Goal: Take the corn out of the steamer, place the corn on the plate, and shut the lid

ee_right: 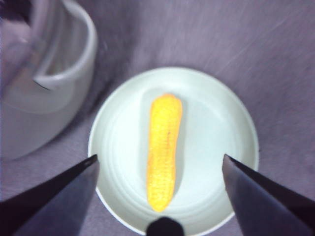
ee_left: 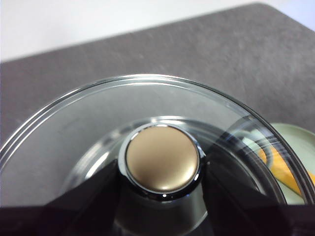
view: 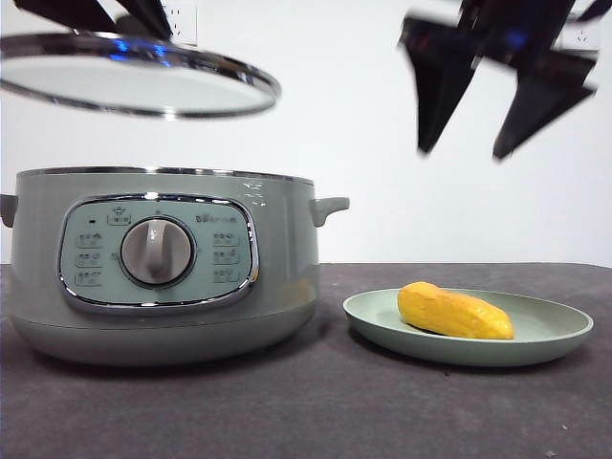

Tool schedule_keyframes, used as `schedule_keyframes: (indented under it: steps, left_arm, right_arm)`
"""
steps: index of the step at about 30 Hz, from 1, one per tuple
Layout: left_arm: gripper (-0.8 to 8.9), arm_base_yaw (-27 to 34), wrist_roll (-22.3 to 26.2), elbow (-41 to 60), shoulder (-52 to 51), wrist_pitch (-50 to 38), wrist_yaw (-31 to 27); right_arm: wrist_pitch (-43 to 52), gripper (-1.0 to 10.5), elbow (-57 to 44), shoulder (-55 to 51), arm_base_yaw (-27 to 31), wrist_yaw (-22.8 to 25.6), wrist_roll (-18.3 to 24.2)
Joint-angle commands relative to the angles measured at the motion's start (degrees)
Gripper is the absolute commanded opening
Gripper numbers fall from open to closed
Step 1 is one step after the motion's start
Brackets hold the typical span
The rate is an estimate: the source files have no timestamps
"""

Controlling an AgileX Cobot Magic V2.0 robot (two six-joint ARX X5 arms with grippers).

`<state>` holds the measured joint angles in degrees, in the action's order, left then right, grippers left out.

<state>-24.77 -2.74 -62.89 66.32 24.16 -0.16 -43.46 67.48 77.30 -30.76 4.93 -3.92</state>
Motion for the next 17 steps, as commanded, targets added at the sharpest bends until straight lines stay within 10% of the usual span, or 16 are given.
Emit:
schedule_keyframes:
  steps: [1,17]
  left_arm:
    - [-0.09,-0.50,-0.72,-0.59,1.88,-2.91,0.59]
    - [-0.09,-3.04,-0.44,-0.59,12.41,0.42,0.55]
  right_arm:
    - [-0.57,4.0,-0.20,-3.96,0.02,0.02,-0.72]
    - [-5.49,4.0,-0.20,-13.68,0.02,3.34,-0.70]
